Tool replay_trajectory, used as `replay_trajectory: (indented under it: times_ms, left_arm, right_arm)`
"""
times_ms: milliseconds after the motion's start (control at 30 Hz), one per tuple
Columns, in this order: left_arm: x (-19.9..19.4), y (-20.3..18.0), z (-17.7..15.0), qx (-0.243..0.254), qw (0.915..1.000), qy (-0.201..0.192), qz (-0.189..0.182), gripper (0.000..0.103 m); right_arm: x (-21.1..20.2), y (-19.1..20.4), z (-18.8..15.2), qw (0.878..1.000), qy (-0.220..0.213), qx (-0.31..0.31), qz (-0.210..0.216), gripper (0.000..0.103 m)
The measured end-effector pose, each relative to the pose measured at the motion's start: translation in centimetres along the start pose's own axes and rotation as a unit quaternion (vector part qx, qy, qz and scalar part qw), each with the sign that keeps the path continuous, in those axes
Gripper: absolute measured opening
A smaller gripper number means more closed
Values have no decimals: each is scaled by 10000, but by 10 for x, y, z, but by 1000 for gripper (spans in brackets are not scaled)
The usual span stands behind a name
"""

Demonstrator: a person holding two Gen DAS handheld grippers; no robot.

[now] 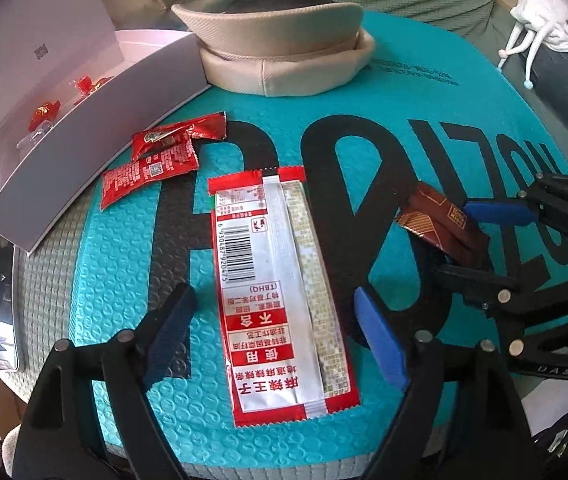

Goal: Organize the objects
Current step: 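Close left tool on snack stick packet while right tool grasps brown chocolate, then lift and carry snack stick packet in left tool while right tool carries chocolate toward box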

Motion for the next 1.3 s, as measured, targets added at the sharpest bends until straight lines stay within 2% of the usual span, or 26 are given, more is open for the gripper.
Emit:
replay_trajectory:
  times_ms: [267,300,367,467,533,900,1300]
  left_arm:
    - [0,-5,-1,116,9998,-164,-84,80]
    - [0,-6,-1,140,9997,-190,-107,78]
    - [-3,-6,0,150,9995,-218,-148,64]
    - [-5,-7,0,161,9995,-163,-229,53]
    - [-7,-8,0,176,9994,-179,-255,51]
    - [-21,-8,-10,-40,9993,-185,-325,48]
    - [-40,35,-16,-448,9984,-302,-160,48]
  right_arm:
    - [1,-1,0,9999,-92,56,-18,58]
    - [1,-1,0,9999,-101,56,-55,55]
    - [1,-1,1,9999,-134,32,-78,38]
    - [0,0,1,9998,-157,65,-69,37]
    - [0,1,2,9998,-163,92,-52,36]
    - [-7,7,5,9996,-235,136,70,36]
    - [-15,41,25,9984,-357,-261,344,36]
Point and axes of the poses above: each gripper's, at about its wrist camera, not at the fingertips, and x roughly the way its jaws point, y to its left, z to its top, the point moved 10 cm from there along x, roughly the way its jaws point, and after that the axes turned 8 degrees about z, right-handed, at the moved point
